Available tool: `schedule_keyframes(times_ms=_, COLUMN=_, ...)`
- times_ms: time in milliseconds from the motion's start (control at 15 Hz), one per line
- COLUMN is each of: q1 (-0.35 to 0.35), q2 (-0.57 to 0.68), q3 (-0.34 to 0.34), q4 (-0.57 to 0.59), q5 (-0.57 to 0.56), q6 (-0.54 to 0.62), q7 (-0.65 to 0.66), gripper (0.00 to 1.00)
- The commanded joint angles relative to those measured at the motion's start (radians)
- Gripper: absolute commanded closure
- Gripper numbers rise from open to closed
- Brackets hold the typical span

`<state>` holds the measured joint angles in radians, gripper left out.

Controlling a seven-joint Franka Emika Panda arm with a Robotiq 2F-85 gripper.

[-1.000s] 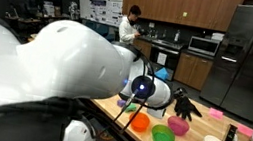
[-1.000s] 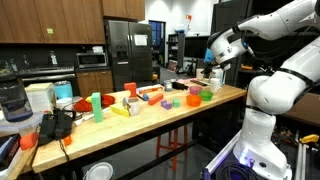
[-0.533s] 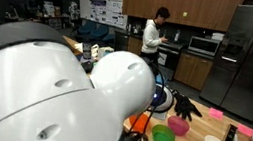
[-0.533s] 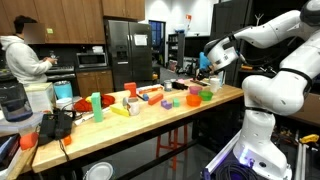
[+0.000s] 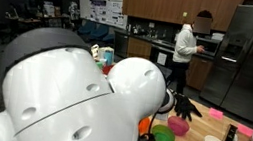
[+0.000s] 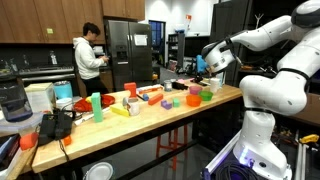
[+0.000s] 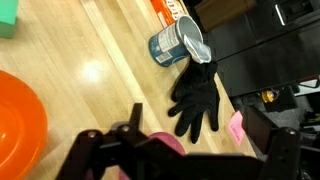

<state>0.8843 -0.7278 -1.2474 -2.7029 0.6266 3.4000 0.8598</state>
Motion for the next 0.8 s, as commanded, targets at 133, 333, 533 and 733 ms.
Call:
schedule_keyframes(times_ms=133, q1=0.016, q2=-0.009, q3=-0.017, q4=-0.004, q5=-0.002, q6=0.008, q7=0.03, gripper=0.0)
schedule_keyframes(times_ms=333, q1=0.003, q2=0.025, q3=0.023, q4=0.031, q5=-0.019, q6=0.004, q7=0.029, gripper=0.0)
schedule_keyframes(times_ms=533, q1=-0.036, q2=0.102, q3=0.115, q4=0.103, q5=-0.05, q6=-0.042, q7=0.017, gripper=0.0)
schedule_keyframes(times_ms=733, q1=-0.089, q2=0.228, q3=0.233, q4=0.248, q5=-0.076, q6=-0.184, q7=0.0, gripper=0.0)
